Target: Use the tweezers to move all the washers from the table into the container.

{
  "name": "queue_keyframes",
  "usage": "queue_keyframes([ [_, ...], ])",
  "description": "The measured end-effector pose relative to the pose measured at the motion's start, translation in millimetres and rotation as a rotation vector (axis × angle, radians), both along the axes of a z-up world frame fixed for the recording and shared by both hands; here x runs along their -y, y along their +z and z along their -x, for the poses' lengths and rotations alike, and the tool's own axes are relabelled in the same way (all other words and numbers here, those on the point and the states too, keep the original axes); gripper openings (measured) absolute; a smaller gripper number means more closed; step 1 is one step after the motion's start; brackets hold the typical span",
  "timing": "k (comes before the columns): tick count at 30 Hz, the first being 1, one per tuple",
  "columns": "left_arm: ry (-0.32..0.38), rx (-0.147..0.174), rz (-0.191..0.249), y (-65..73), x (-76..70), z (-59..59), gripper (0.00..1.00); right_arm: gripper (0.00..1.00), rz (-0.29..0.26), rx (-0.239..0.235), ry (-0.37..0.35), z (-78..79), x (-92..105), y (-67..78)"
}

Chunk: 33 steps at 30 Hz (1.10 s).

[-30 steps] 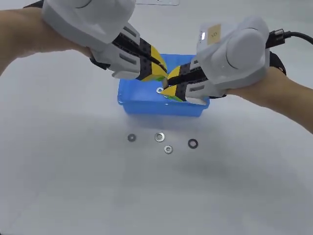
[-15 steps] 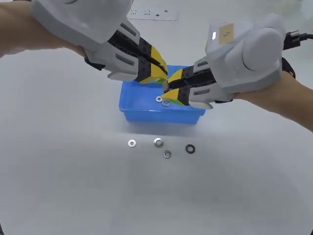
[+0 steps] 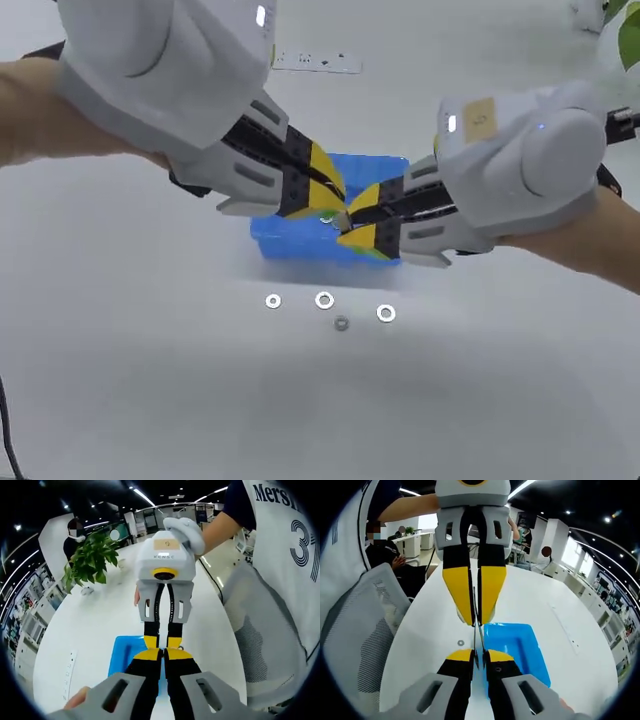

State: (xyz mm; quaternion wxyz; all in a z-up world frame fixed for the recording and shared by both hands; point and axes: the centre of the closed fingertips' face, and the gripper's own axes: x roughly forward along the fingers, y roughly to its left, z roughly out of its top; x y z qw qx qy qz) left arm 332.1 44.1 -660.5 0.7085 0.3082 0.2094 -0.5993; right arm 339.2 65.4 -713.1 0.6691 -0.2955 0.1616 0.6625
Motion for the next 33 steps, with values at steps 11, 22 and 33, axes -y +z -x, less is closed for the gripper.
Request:
queue_keyframes([
  [11,0.007,-0.019,0.011,-8.3,0.2,24.4,0.06,0.11,-0.002,-0.028,0.001,22.5,2.0,-10.2],
  [22,0.032,-0.065,0.008,-32.7,0.5,41.9,0.06,0.11,0.033,-0.045,0.01,41.0,5.1,-35.1],
  [33,0.04,-0.112,-0.022,-52.5,-3.2,46.3,0.06,0.11,0.03,-0.09,0.007,47.1,-0.1,-56.9],
])
